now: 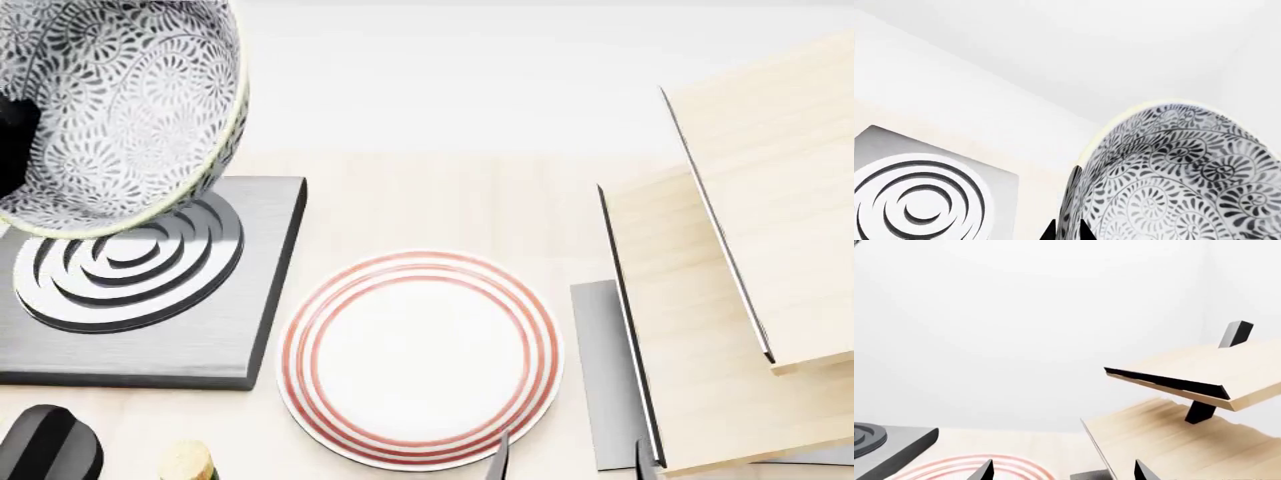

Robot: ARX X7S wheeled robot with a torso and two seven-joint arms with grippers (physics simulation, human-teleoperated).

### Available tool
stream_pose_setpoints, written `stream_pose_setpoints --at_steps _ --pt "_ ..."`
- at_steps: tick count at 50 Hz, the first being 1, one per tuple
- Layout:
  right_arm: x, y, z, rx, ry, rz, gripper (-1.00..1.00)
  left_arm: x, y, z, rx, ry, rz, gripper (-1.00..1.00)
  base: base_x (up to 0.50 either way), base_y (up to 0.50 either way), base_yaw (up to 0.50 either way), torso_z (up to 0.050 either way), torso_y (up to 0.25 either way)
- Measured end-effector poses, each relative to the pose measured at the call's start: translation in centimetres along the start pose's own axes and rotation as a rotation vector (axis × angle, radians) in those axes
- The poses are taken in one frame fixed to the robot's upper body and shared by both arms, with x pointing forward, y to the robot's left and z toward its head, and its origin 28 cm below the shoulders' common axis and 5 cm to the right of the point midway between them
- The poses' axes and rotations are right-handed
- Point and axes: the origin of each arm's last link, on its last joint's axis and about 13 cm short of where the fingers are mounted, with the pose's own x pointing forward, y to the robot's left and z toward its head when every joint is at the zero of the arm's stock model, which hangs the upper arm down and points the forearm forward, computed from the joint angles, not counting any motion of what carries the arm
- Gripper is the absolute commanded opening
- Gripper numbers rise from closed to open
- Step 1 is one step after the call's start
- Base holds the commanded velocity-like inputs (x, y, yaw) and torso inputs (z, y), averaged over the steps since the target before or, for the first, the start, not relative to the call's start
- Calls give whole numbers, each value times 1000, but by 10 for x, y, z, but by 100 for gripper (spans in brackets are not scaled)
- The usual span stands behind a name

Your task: Pick up the akita bowl and put it on the plate.

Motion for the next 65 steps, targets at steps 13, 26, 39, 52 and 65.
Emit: stream_pose_setpoints --at_steps 13,26,39,52,65 --pt "-1 1 -3 2 10 8 100 31 -13 -6 -53 102 37 -100 0 0 0 0 1" --pt "-2 2 -5 5 16 14 100 58 -19 -19 -107 203 75 -100 0 0 0 0 0" --pt "-2 2 -7 9 21 15 100 77 -25 -29 -70 311 114 -100 0 0 0 0 1" --pt "-3 2 -9 15 28 16 100 91 -29 -37 -32 417 129 -100 0 0 0 0 1" --pt "-3 2 -12 16 36 17 100 103 -32 -43 -4 474 144 -100 0 0 0 0 0"
